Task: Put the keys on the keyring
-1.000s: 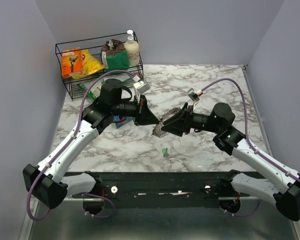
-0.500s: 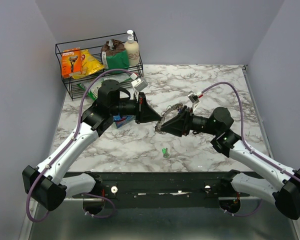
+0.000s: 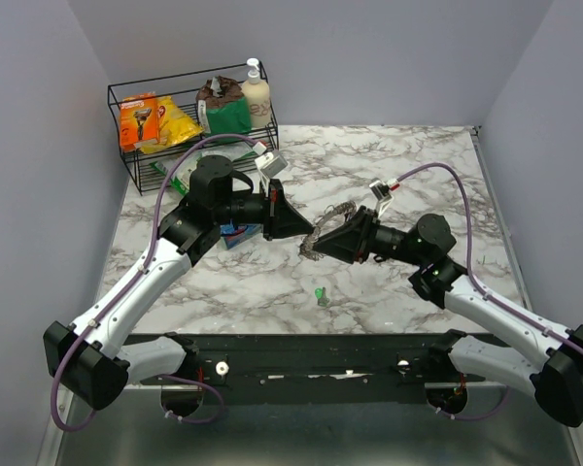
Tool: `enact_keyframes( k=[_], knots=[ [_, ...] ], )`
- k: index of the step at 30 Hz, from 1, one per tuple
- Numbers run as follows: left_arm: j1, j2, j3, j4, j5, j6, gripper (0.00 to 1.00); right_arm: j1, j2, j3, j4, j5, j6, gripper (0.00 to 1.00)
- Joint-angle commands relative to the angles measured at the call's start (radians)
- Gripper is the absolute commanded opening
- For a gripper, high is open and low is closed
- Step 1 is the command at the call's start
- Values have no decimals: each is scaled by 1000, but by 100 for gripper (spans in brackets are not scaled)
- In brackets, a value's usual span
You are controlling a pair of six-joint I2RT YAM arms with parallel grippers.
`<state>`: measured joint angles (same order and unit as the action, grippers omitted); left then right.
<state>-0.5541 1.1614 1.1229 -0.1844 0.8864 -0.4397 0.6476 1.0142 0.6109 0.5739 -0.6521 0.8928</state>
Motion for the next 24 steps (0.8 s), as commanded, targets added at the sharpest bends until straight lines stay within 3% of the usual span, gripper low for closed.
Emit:
enact_keyframes(
  k=[1,10,14,24],
  knots=[
    [-4,-34,-2,48,-3,-5,0,-2,-20,-20,27,69,44,46],
    [-4,-37,-3,51,-1,-5,0,-2,-14,-37,30,124,101,36],
    [-6,-39,-5,49,-4,-5,0,-2,-6,-42,90,109,123,36],
    [-4,-19,-11,-3,-27,21,0,-2,-28,-63,43,109,75,38]
  ],
)
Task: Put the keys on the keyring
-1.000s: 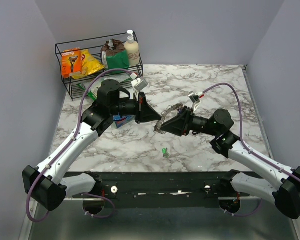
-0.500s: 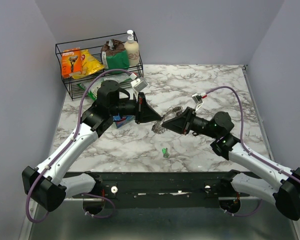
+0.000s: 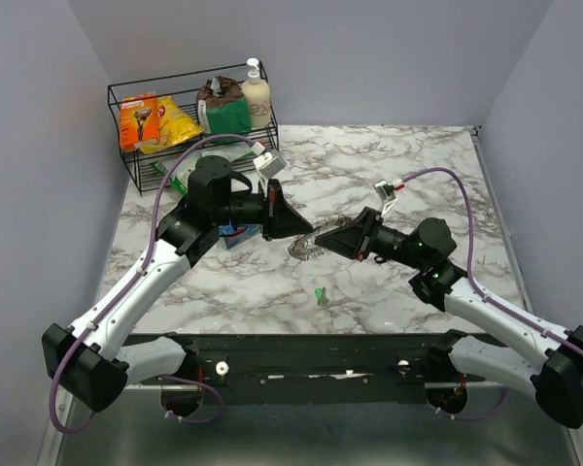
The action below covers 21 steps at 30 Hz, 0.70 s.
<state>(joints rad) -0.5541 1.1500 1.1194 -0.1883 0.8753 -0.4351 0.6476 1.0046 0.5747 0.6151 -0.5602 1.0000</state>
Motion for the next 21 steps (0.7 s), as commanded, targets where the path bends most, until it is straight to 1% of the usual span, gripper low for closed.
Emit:
enact_keyframes(
  k=[1,10,21],
  knots=[
    [-4,2,-16,7,-9,13,0,-2,-18,-30,2,17,-32,40],
    [-4,14,-46,38,4,-13,0,-2,-37,-41,14,43,-69,48],
    [-4,30,-50,62,60,-42,0,-2,-21,-21,-18,74,-103,47]
  ],
)
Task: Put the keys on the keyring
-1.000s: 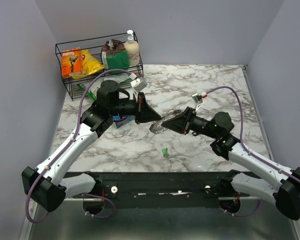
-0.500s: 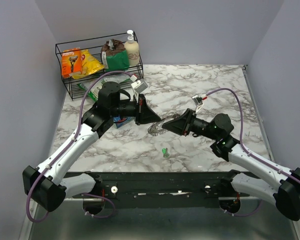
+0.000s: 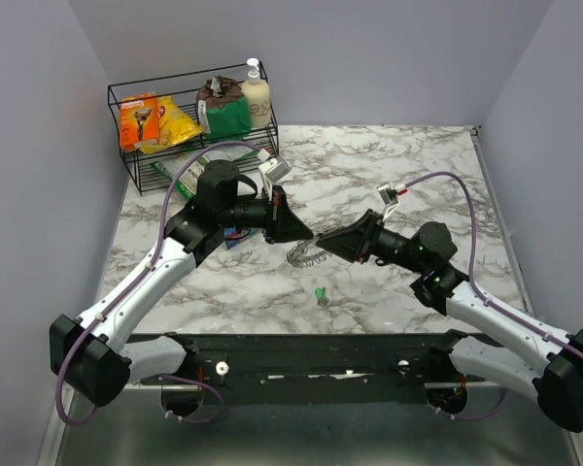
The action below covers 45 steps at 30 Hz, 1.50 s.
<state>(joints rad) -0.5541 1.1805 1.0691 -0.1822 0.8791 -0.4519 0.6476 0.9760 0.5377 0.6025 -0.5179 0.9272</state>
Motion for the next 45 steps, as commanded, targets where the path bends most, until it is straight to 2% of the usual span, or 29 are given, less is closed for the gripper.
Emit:
enact_keyframes(
  k=[1,12,15,18,19,23,29,31,32,35,37,45],
  knots=[
    [-4,1,0,61,61,-28,0,-2,12,18,-6,30,-33,47],
    [-4,16,-12,56,123,-33,0,-2,15,13,71,32,-16,37],
    [-6,19,-14,44,129,-24,0,-3,12,-1,126,25,1,30],
    [-6,24,-15,35,129,-18,0,-2,13,-7,157,16,12,20],
    [-4,24,-17,35,127,-16,0,-2,13,-7,160,15,12,13],
    [-6,30,-17,36,127,-14,0,-2,23,-7,171,-1,15,1],
    [-6,38,-17,21,126,4,0,-2,13,-27,209,-11,22,1],
    [-6,36,-17,12,127,10,0,-2,3,-38,224,-11,21,6],
    [-6,36,-18,9,129,13,0,-2,-2,-39,230,-10,22,14],
    [-4,33,-21,3,121,21,0,-2,-22,-48,233,7,28,25],
    [-6,30,-23,3,118,22,0,-2,-28,-54,243,12,32,28],
    [-6,27,-26,-6,103,27,0,-2,-26,-73,281,24,51,28]
  ],
)
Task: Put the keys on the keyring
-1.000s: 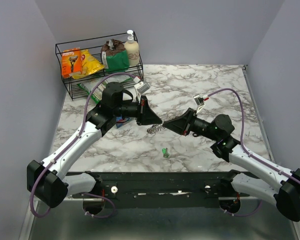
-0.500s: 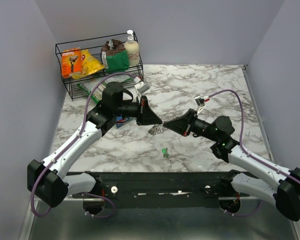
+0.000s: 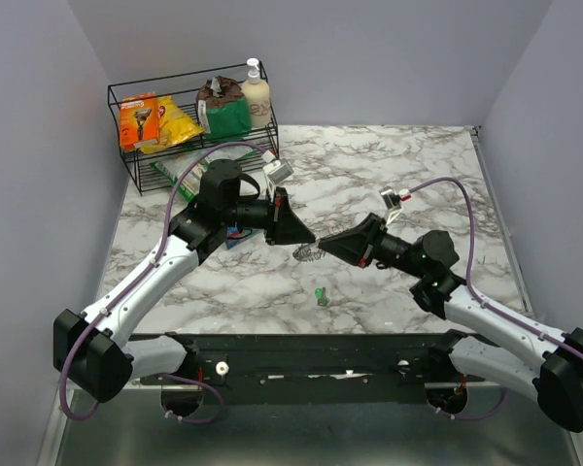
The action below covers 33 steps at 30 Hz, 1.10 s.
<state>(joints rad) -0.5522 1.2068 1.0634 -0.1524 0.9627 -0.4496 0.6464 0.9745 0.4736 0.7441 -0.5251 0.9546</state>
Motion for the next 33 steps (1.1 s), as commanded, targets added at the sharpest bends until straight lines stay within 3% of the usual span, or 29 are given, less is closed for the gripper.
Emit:
enact_keyframes(
  k=[1,8,12,24,33],
  knots=[
    [-8,0,-22,-41,21,25,0,-1,-23,-15,147,34,27,27],
    [-8,16,-58,-50,-22,32,0,-4,7,-85,218,46,41,28],
    [-8,20,-114,-23,-135,14,0,-4,46,-147,270,60,33,28],
    [-9,56,-348,277,-254,-112,0,-10,300,-230,535,13,105,30],
    [-11,66,-364,298,-259,-93,0,-10,351,-224,531,-15,98,30]
  ],
)
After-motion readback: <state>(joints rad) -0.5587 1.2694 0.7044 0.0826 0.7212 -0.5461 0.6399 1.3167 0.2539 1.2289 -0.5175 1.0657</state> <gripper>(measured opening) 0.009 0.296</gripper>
